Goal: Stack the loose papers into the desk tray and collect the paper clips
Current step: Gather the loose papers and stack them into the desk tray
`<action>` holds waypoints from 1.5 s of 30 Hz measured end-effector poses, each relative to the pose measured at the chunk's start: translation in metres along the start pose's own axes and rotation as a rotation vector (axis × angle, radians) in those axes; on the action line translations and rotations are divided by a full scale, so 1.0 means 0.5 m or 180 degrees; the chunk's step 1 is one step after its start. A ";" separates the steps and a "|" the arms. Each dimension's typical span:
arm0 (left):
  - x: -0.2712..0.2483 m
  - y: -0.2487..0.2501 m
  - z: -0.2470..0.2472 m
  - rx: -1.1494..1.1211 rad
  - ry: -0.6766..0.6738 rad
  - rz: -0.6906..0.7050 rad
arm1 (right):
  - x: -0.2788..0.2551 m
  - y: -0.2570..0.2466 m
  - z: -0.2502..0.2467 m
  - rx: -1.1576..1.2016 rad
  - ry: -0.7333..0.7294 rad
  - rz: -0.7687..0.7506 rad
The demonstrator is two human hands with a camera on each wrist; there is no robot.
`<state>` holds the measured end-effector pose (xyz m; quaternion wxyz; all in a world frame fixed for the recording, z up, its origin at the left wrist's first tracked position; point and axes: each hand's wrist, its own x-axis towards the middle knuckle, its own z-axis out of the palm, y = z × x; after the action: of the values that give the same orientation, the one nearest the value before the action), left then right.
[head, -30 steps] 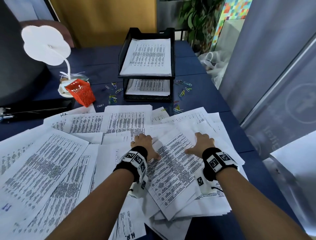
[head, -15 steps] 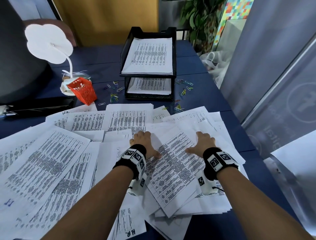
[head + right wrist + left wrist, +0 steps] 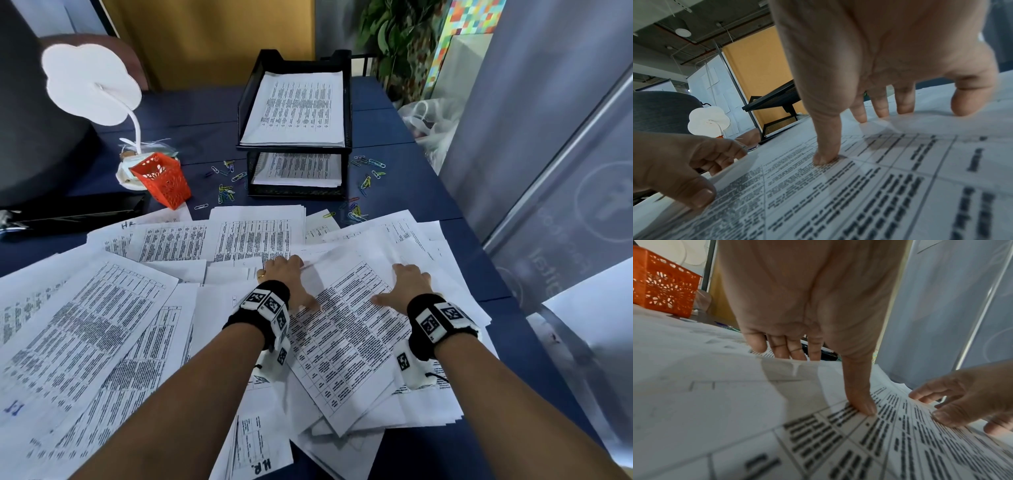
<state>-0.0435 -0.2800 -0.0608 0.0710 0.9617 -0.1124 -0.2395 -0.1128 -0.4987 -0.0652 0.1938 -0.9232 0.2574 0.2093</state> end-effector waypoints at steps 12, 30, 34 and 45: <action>-0.035 -0.017 -0.039 -0.1661 0.0325 0.0313 | -0.007 0.005 -0.027 0.0777 0.0567 0.0299; -0.062 -0.083 -0.080 -0.3822 0.1289 0.0231 | -0.082 -0.134 -0.061 0.3704 0.0494 -0.0879; -0.079 -0.066 -0.139 -0.3734 0.2308 0.0408 | -0.100 -0.181 -0.114 0.3822 0.0914 -0.1371; -0.077 -0.069 -0.151 -0.4439 0.2466 0.0731 | -0.121 -0.216 -0.113 0.4075 0.1073 -0.1572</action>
<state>-0.0344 -0.2307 0.0161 0.7131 0.6932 -0.0026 0.1047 -0.0836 -0.4156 0.0383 0.6980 -0.6792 0.1395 -0.1791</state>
